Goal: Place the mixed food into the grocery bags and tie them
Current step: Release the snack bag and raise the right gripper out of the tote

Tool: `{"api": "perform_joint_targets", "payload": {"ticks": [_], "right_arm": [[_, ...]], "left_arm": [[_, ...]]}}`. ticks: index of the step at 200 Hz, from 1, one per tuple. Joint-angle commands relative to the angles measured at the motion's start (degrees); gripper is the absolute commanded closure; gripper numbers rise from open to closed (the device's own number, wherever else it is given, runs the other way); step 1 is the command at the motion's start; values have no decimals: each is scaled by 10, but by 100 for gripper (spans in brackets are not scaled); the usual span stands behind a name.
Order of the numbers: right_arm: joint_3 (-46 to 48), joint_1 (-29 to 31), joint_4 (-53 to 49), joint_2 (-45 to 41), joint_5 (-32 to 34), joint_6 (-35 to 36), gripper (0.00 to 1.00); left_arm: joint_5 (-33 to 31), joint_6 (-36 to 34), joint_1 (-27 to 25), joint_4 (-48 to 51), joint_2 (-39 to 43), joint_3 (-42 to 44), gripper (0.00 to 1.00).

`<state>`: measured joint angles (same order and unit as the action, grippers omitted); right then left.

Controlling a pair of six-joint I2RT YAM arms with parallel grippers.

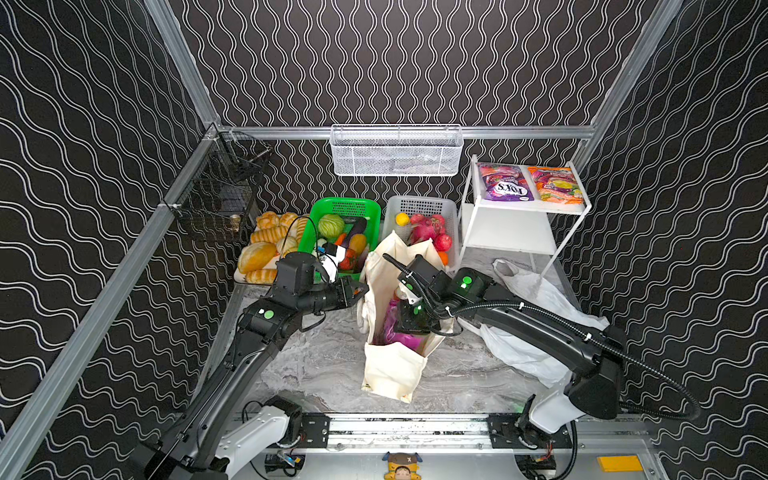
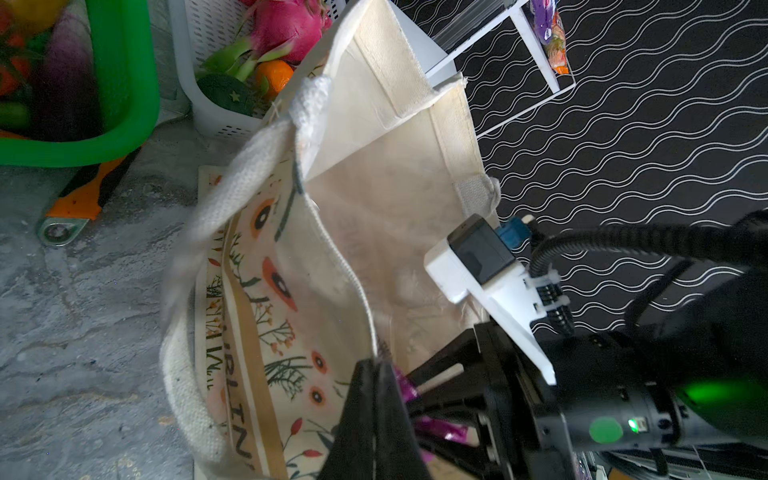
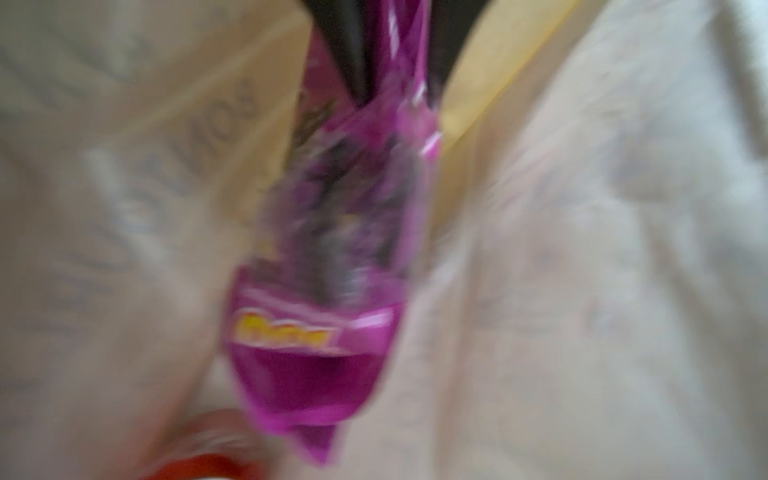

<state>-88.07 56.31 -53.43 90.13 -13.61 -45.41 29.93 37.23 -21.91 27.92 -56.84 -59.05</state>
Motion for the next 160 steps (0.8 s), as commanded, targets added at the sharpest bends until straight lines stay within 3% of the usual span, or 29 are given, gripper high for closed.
{"api": "perform_joint_targets", "payload": {"ticks": [1, 17, 44, 71, 104, 130, 146, 160], "right_arm": [[-5, 1, 61, -28, -38, 16, 58], [-23, 1, 26, -47, 42, 32, 50], [-50, -2, 6, -83, 132, 39, 47], [-7, -34, 33, -163, 213, 13, 43], [55, -146, 43, -227, 161, 10, 39], [77, -185, 28, -228, 151, 24, 37], [93, -194, 39, -210, 114, 54, 41], [99, -194, 39, -184, 99, 72, 52]], "left_arm": [[-14, -10, 0, -8, -2, -10, 100], [-26, -14, 1, -2, -3, -12, 100], [-30, -19, 0, 4, -7, -16, 100], [-34, -23, 0, 10, -5, -18, 100], [-38, -26, 0, 17, 0, -19, 100], [-35, -29, 0, 13, 0, -19, 100], [-31, -29, 0, 11, 2, -19, 100], [-27, -33, 0, 18, 2, -23, 100]]}}
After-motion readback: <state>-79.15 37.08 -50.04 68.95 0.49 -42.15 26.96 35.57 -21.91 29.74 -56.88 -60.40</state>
